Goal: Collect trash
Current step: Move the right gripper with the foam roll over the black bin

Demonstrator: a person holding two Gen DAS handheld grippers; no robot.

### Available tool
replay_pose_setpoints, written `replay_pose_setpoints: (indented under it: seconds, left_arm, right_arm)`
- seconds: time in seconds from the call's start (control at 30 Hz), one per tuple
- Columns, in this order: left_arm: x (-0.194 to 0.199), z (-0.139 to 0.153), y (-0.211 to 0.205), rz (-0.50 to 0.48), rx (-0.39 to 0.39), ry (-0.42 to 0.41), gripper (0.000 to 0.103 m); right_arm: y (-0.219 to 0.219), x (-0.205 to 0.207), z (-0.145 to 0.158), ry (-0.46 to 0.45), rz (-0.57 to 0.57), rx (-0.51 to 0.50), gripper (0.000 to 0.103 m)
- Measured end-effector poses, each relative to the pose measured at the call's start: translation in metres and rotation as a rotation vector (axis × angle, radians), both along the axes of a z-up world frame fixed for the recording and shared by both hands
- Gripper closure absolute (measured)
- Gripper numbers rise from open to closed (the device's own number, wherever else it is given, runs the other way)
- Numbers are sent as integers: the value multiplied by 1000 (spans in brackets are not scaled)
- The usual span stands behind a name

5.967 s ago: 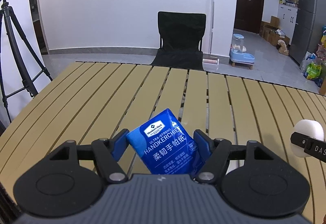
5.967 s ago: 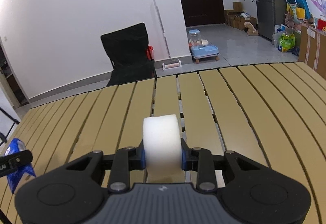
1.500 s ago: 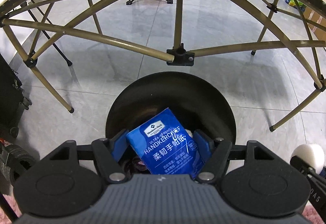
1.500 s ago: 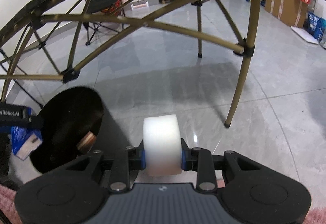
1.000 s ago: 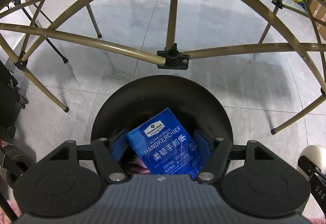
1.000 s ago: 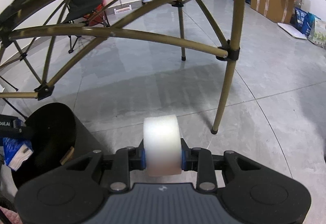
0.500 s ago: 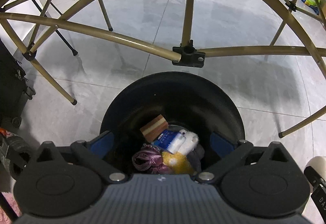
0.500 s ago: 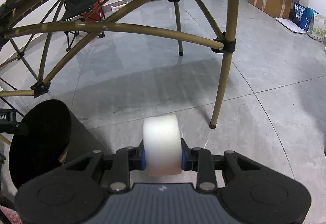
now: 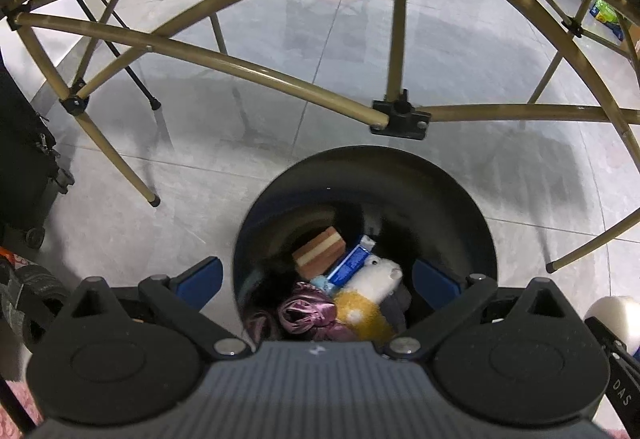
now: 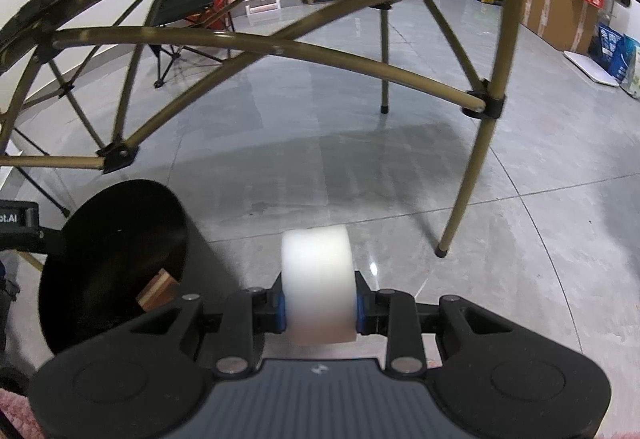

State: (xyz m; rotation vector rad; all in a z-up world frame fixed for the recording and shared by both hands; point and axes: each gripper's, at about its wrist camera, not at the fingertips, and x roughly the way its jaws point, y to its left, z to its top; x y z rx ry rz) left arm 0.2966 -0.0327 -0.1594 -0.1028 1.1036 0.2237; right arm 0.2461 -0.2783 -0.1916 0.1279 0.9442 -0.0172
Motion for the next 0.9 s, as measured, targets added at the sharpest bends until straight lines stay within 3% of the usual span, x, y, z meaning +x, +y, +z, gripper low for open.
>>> replay_pose_setpoints:
  seconds: [0.9]
  left_arm:
    - [-41,16,112,111,-17,-41,0]
  right_arm:
    - [155,31,12,16,254,-25,74]
